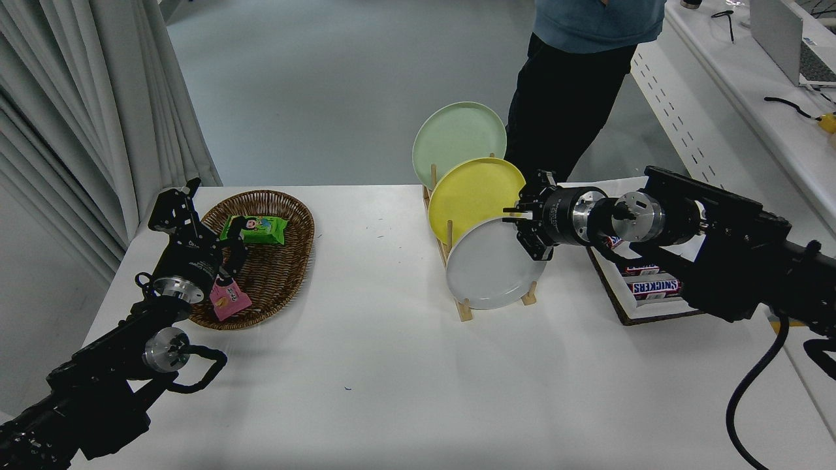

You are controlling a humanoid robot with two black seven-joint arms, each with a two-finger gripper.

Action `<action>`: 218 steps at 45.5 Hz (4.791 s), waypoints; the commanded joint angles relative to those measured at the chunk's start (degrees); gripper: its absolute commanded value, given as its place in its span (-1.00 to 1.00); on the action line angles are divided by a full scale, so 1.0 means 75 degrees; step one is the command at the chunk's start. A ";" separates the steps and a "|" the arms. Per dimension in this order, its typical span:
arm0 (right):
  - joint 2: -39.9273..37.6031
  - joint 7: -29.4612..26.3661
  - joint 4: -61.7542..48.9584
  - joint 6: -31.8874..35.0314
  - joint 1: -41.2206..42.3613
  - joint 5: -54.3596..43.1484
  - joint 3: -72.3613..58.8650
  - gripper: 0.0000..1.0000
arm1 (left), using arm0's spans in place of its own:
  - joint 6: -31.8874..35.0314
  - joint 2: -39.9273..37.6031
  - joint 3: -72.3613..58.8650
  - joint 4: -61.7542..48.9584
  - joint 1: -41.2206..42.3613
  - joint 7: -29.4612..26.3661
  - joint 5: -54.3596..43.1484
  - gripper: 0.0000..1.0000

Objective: Place the plate on the table

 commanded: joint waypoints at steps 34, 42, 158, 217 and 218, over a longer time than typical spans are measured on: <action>-0.0612 -0.0761 0.0383 0.0141 -0.0018 -0.0009 0.1009 -1.00 | -0.0003 0.0000 0.0000 0.0000 0.0002 0.0000 0.0000 1.00; -0.0670 -0.0832 0.0535 0.0141 0.0100 0.0038 0.1360 -1.00 | 0.0009 0.0000 0.0000 0.0000 0.0002 0.0000 0.0000 1.00; 0.1391 -0.0785 0.1615 -0.4558 -0.0428 0.3143 0.1477 -1.00 | 0.0009 0.0000 0.0000 0.0000 0.0002 0.0000 0.0000 1.00; 0.2576 -0.0762 -0.0355 -0.4558 -0.1857 0.3272 0.2462 -1.00 | -0.0003 0.0000 0.0000 0.0000 0.0002 0.0000 0.0000 1.00; 0.2576 -0.0773 -0.0355 -0.4558 -0.1892 0.3272 0.2462 -1.00 | -0.0003 0.0000 0.0000 0.0000 -0.0009 0.0000 0.0000 1.00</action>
